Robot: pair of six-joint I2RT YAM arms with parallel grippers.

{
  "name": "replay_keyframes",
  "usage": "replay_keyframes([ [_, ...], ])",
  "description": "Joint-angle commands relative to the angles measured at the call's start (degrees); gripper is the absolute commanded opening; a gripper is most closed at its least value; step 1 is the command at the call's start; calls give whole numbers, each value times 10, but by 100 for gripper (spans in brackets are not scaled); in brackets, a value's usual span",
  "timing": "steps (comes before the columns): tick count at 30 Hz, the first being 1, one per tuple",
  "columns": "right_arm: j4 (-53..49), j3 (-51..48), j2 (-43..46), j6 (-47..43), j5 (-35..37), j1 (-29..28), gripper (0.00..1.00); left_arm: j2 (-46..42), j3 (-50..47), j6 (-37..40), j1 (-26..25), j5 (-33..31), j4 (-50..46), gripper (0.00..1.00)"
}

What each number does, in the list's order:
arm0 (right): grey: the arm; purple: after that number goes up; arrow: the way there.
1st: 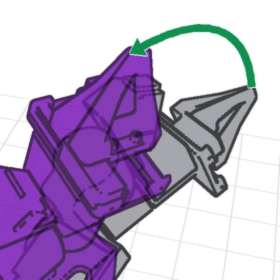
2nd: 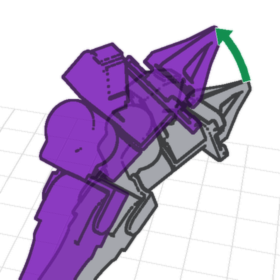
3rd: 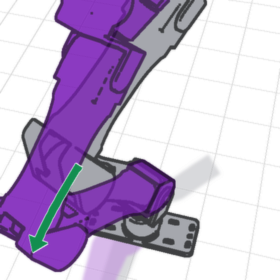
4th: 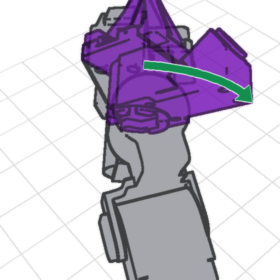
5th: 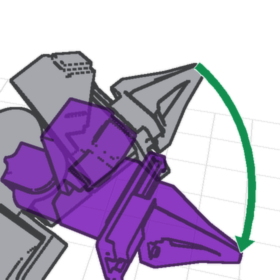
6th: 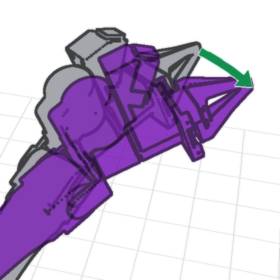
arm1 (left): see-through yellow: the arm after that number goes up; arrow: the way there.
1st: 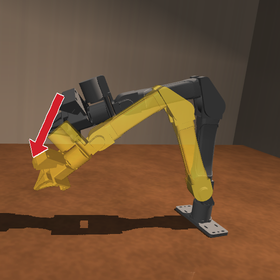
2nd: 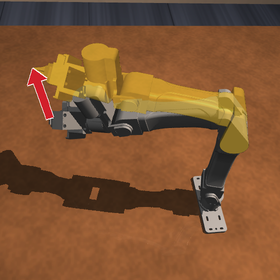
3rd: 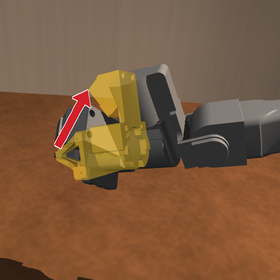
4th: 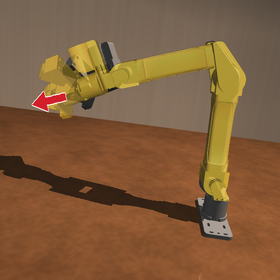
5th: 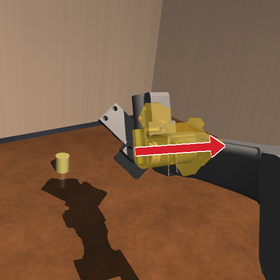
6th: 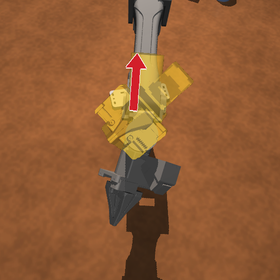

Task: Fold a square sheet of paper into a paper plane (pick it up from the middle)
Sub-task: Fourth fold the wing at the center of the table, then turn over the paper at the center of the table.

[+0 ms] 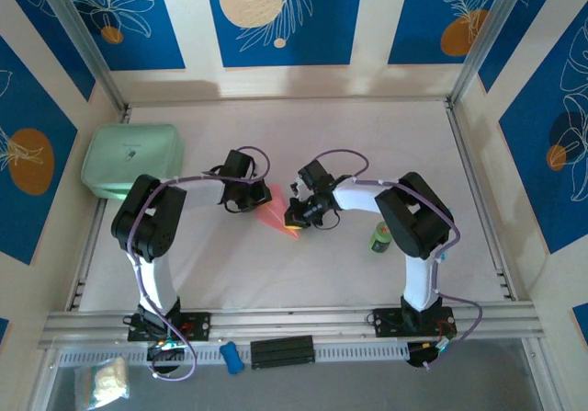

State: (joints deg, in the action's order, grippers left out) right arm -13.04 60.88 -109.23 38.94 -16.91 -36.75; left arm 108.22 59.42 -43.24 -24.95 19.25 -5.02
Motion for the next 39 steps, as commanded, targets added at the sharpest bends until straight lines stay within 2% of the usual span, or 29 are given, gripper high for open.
replay_keyframes([
  [1, -40, -45, 31, -8, -5, 3, 5, 27, -2, -3, 0, -42, -48, 11],
  [12, -41, -132, 88, 3, 8, 6, 5, 25, 3, 2, 0, -31, -47, 11],
  [17, -10, -138, 128, 10, -4, 12, 6, 12, 9, 5, -1, -4, -35, 12],
  [21, 35, -125, 171, 18, 4, 15, 9, -33, 26, 0, 0, 26, -28, 20],
  [26, 71, -89, 155, 18, 5, 35, 24, -105, 23, -19, 5, 2, -30, 44],
  [28, 71, -59, 128, 14, 3, 39, 28, -130, 4, -32, 13, -14, -26, 50],
  [33, 70, 9, 54, -8, -19, 44, 36, -182, -67, -71, 39, -32, 3, 58],
  [39, 43, 78, -20, -55, -45, 45, 35, -227, -143, -101, 62, -32, 37, 61],
])
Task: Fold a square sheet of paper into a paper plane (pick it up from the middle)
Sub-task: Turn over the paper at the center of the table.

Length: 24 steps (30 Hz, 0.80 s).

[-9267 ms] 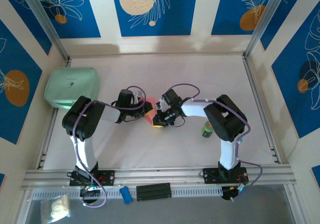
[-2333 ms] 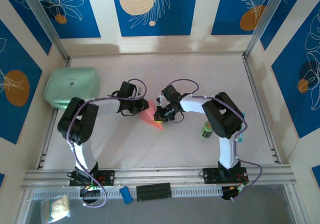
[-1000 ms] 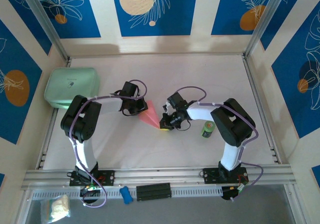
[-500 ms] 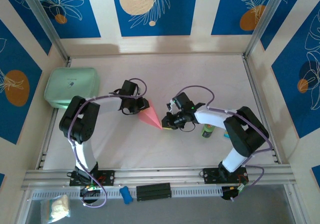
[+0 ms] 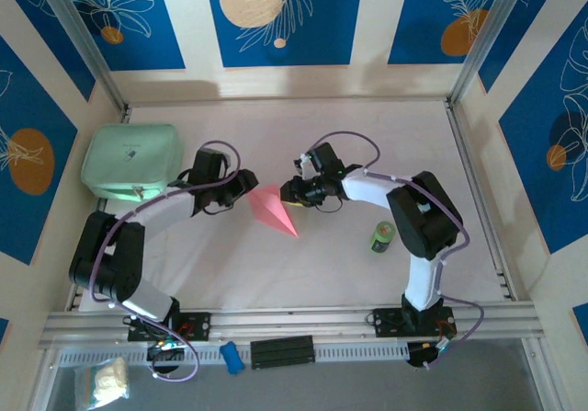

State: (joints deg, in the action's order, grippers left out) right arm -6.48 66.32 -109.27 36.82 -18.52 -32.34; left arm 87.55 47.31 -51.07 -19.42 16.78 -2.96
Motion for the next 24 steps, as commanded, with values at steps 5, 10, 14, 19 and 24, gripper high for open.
replay_keyframes([
  [5, -29, 57, -57, -55, -60, 1, 31, -28, -51, -34, 12, 5, 34, 63],
  [10, -30, 76, -80, -69, -83, 1, 24, -25, -61, -42, 17, 22, 53, 63],
  [14, -28, 81, -87, -80, -98, 0, 18, -28, -64, -44, 20, 37, 69, 63],
  [19, -2, 75, -70, -70, -120, 8, 5, -41, -80, -49, 23, 67, 111, 63],
  [24, 63, 46, -13, -4, -154, 24, 3, -63, -101, -66, 19, 113, 175, 65],
])
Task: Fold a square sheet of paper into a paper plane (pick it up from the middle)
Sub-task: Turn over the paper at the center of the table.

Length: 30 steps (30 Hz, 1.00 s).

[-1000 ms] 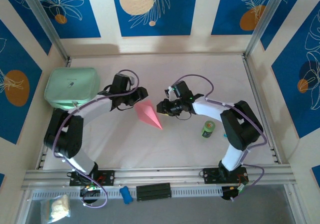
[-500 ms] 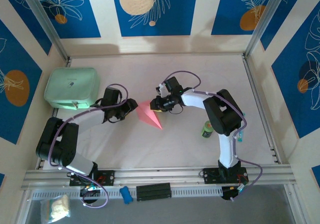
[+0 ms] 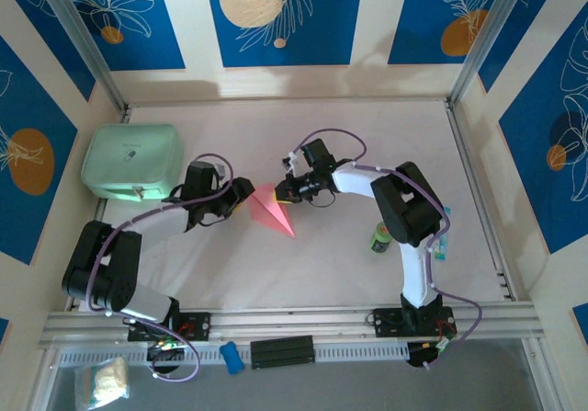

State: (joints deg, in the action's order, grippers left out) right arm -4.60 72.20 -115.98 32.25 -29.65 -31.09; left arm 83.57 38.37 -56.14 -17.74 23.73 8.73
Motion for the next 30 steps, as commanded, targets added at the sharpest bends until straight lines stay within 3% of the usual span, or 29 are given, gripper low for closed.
replay_keyframes([
  [1, 56, -19, 67, 60, -48, 15, 2, -29, -12, -18, -3, 52, 67, 66],
  [7, 127, -60, 123, 180, -70, 31, 2, -64, -20, -20, -40, 57, 120, 78],
  [11, 193, -88, 146, 251, -90, 38, 2, -53, -17, -38, -59, 78, 187, 79],
  [18, 227, -98, 167, 308, -109, 43, 3, -16, -13, -69, -70, 112, 303, 70],
  [24, 264, -106, 171, 347, -128, 50, 3, 0, -2, -67, -74, 130, 314, 65],
  [30, 292, -120, 174, 370, -131, 55, 3, 2, 3, -66, -77, 140, 335, 52],
])
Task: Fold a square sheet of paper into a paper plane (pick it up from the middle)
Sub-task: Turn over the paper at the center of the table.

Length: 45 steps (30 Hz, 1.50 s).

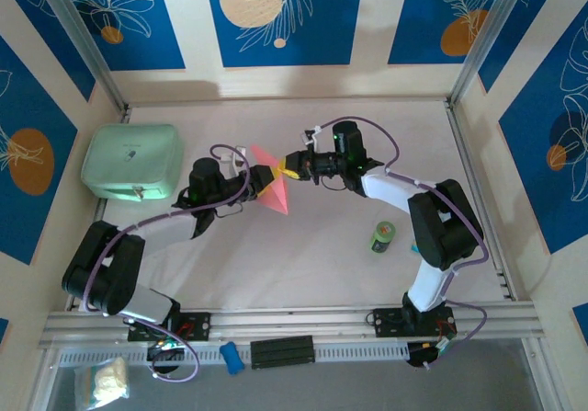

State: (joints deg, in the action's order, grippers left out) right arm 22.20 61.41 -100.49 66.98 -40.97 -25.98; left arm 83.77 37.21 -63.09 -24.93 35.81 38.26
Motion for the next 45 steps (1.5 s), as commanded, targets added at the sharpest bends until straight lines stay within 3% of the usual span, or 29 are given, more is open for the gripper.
replay_keyframes([
  [1, 26, -14, 20, 25, -18, 6, 3, -1, 12, 2, -5, 19, 46, 51],
  [9, 27, -19, 19, 29, -18, 10, 5, 3, 5, -7, -5, 17, 83, 38],
  [23, 25, -24, 22, 24, -19, 12, 10, 13, 12, -9, -4, 7, 54, 17],
  [27, 10, -26, 31, 5, -16, 19, 17, 13, 15, -6, -2, 4, 41, 13],
  [30, -43, -28, 54, -42, 6, 32, 31, 9, 20, 8, 0, 0, 13, 11],
  [33, -138, -25, 92, -123, 59, 44, 42, 0, 33, 48, 0, -7, -49, 10],
  [37, -266, -20, 145, -232, 173, 57, 52, -24, 88, 176, -3, -67, -263, 10],
  [41, -326, -37, 199, -294, 296, 64, 58, -26, 187, 330, -25, -210, -515, 10],
  [45, -363, -54, 239, -326, 378, 70, 59, 5, 268, 417, -53, -374, -660, 10],
])
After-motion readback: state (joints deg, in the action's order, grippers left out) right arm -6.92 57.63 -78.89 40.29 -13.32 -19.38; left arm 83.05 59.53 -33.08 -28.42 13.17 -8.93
